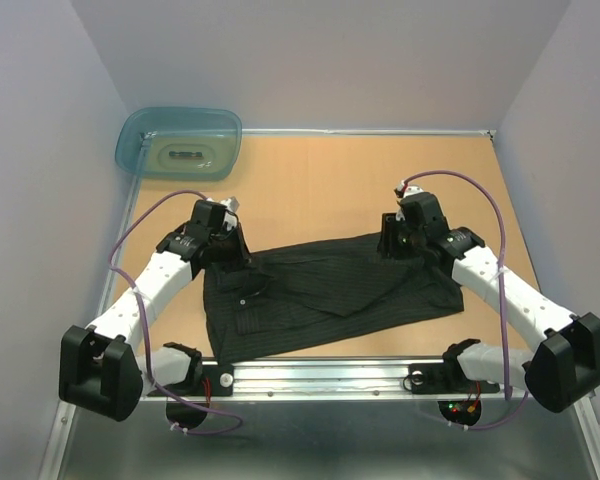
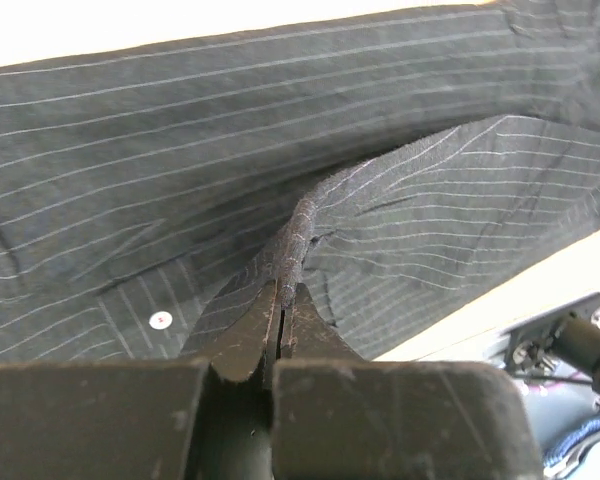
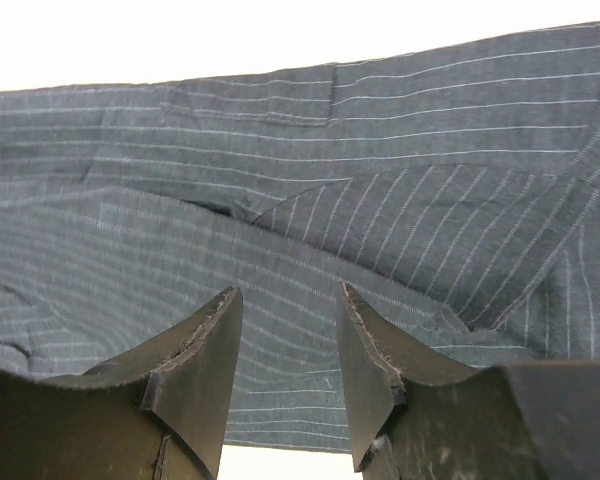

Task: Fold and stack the long sleeve shirts
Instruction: Fold the shirt

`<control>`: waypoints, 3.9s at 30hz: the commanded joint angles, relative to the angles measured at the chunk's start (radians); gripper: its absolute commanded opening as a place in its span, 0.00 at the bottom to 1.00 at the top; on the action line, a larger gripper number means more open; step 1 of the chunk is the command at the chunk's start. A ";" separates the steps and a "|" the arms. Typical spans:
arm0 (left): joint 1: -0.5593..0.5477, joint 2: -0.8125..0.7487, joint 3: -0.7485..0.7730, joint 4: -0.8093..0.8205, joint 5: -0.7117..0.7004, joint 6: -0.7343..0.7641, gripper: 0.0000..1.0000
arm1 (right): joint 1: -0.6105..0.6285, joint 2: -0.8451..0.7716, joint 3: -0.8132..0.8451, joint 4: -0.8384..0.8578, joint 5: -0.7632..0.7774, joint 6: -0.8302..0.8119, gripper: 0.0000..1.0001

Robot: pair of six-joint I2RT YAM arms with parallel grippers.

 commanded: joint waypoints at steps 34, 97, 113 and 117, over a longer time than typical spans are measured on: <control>0.080 0.086 -0.131 0.209 -0.091 -0.072 0.76 | 0.017 0.136 -0.085 0.132 -0.121 0.056 0.53; 0.065 0.422 0.013 0.478 -0.225 -0.187 0.50 | -0.204 0.117 -0.135 0.406 -0.328 0.087 0.56; 0.048 0.424 0.064 0.427 -0.199 -0.173 0.05 | -0.204 0.106 -0.148 0.411 -0.323 0.084 0.56; 0.047 0.399 0.105 0.392 -0.185 -0.178 0.00 | -0.204 0.095 -0.146 0.411 -0.322 0.085 0.56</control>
